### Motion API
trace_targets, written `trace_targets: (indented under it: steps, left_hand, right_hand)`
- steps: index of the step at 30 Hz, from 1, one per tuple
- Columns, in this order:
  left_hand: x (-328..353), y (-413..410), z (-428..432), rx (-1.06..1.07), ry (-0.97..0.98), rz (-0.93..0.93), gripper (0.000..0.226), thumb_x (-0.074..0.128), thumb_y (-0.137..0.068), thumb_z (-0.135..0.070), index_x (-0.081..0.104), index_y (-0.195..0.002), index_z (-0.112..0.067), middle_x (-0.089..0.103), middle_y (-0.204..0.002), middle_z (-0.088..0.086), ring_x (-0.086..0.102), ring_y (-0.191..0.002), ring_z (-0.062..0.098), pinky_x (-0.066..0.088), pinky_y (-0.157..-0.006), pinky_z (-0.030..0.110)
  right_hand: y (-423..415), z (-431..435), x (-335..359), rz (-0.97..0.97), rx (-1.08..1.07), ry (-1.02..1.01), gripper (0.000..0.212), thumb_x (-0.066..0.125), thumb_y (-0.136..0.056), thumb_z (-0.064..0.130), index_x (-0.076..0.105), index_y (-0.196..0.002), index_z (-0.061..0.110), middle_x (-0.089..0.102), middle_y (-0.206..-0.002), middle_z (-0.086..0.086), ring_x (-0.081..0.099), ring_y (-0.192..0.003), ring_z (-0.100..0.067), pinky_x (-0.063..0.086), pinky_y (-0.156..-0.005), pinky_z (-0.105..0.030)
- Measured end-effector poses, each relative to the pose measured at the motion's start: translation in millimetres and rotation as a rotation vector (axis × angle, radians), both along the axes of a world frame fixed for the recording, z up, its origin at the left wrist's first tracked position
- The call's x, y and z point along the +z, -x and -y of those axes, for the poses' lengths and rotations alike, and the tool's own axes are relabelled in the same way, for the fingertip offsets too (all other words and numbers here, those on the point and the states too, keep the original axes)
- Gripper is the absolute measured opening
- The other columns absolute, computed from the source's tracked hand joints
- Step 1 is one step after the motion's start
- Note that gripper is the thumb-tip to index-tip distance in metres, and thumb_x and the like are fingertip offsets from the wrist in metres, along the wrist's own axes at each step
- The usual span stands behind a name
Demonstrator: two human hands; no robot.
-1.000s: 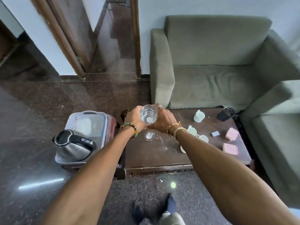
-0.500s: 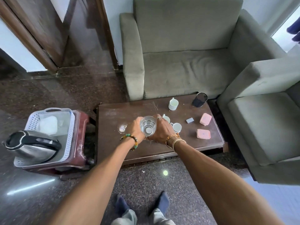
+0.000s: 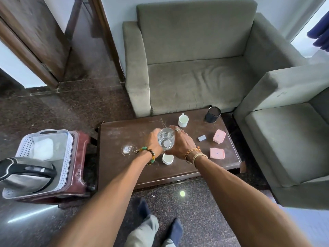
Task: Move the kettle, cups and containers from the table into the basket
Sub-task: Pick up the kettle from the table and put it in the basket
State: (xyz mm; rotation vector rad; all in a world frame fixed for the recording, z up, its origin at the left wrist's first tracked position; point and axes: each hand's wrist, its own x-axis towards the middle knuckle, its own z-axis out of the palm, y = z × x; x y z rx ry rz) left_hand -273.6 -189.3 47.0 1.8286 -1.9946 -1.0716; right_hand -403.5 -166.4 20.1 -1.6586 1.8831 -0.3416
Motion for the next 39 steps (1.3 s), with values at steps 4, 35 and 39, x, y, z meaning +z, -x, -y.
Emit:
trace_targets:
  steps: [4, 35, 39]
  left_hand:
    - [-27, -2, 14, -0.017, -0.071, 0.038, 0.025, 0.068, -0.073, -0.008, 0.054, -0.082, -0.026, 0.059, -0.073, -0.004, 0.043, -0.051, 0.001, 0.036, -0.039, 0.016]
    - [-268, 37, 208, 0.360, -0.209, -0.228, 0.043, 0.075, -0.076, -0.007, 0.056, -0.106, -0.029, 0.068, -0.096, -0.005, 0.066, -0.089, 0.017, 0.057, -0.080, 0.031]
    - [-291, 32, 234, 0.347, -0.130, -0.138, 0.034, 0.077, -0.076, -0.016, 0.061, -0.103, -0.029, 0.062, -0.089, -0.016, 0.059, -0.077, 0.005, 0.040, -0.061, -0.001]
  right_hand:
    - [-6, 7, -23, 0.008, -0.054, -0.050, 0.090, 0.088, -0.054, 0.039, 0.043, -0.129, 0.023, 0.060, -0.123, -0.005, 0.063, -0.105, -0.030, 0.052, -0.085, -0.037]
    - [23, 225, -229, -0.059, 0.105, -0.228, 0.088, 0.080, -0.071, 0.037, 0.032, -0.143, 0.019, 0.041, -0.137, -0.001, 0.060, -0.110, -0.031, 0.054, -0.085, -0.043]
    - [20, 253, -253, -0.049, 0.110, -0.209, 0.085, 0.079, -0.072, 0.038, 0.035, -0.143, 0.020, 0.044, -0.133, -0.002, 0.058, -0.113, -0.028, 0.054, -0.088, -0.042]
